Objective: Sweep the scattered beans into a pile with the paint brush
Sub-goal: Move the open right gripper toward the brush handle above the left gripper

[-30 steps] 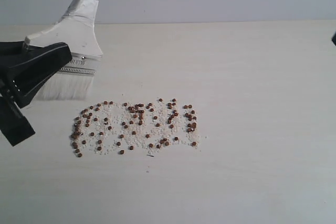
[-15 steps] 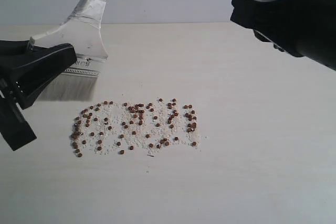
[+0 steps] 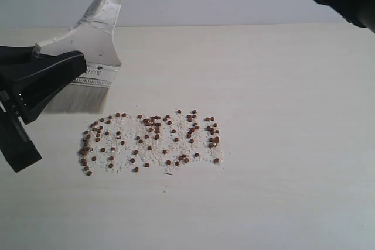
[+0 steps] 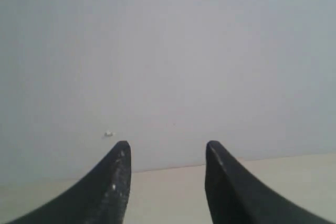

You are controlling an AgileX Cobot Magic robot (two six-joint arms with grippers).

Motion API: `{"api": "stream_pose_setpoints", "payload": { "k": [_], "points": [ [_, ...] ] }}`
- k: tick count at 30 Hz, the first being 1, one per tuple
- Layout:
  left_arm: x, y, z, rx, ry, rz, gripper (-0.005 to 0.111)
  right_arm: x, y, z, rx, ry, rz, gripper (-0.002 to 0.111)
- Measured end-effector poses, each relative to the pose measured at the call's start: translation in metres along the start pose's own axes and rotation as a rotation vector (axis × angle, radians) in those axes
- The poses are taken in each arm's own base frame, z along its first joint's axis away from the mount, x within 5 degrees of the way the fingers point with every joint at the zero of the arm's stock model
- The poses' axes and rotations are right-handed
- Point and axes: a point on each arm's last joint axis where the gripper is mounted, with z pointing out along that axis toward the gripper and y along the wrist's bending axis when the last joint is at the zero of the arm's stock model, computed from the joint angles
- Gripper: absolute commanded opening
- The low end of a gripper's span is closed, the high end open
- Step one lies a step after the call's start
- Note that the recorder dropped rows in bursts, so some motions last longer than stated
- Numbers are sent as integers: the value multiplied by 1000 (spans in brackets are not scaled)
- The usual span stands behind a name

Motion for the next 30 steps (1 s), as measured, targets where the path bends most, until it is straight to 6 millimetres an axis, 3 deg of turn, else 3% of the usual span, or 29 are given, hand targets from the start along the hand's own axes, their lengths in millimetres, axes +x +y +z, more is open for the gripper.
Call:
{"api": "stream_pose_setpoints", "payload": {
  "k": [11,18,25,30],
  "points": [
    [1,-2,0,18,11,15,0,-11,-19,-6,27,67,89,44],
    [1,-2,0,21,13,19,0,7,-6,-2,-120,260,218,41],
    [1,-2,0,22,14,20,0,25,3,6,-175,365,223,39],
    [1,-2,0,22,14,20,0,27,4,6,-181,376,213,47]
  ]
}}
